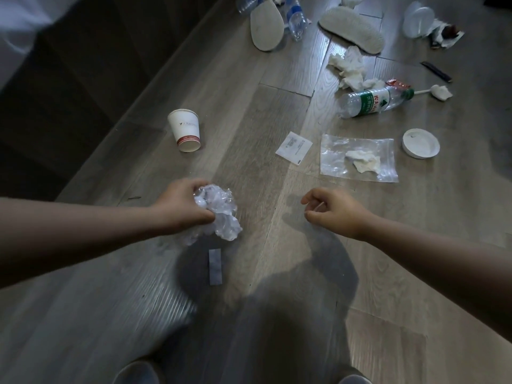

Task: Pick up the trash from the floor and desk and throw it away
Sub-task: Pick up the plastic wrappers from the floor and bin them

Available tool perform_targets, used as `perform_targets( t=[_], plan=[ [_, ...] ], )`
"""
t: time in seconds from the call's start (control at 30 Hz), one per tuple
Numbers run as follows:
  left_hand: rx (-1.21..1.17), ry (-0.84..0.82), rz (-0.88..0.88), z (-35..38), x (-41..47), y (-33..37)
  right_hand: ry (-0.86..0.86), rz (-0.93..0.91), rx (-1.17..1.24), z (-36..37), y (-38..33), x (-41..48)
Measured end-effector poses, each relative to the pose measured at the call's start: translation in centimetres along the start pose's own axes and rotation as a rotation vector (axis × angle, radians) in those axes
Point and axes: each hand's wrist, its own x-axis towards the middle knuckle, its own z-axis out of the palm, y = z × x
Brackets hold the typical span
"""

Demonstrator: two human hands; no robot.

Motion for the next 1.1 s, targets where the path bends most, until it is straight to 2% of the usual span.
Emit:
perform_targets(
  t=[0.13,0.3,0.6,0.77,0.87,0.97,1.1],
  plan=[
    [0.034,0.024,-0.055,-2.2,-2.0,-1.4,-0.029,-0.048,-0.067,1.3,-1.0,-0.1],
    [-0.050,0.018,-0.126,-1.3,-1.4,-2.1,0.016,-0.057,-0.273,0.4,-1.2,2.1],
    [-0.166,-0.007,-0.086,1.1,3.9,0.1,0.247,0.249,-0.326,-5.0,4.7,7.9],
    [-0.165,-0.008,-0.096,2.4,5.6,0.4,0.198,0.297,-0.305,-5.1,7.3,9.3],
    [-0.153,-0.024,-0.107,2.7,6.0,0.0,0.219,0.263,-0.367,-4.1,7.2,9.6],
    [-0.149,-0.032,-0.118,2.7,6.0,-0.7,0.289,0.145,-0.378,-2.9,5.4,9.1],
    [-0.125,-0.035,-0.140,1.7,5.5,-2.5,0.094,-0.115,-0.324,1.1,1.0,7.9]
  ],
)
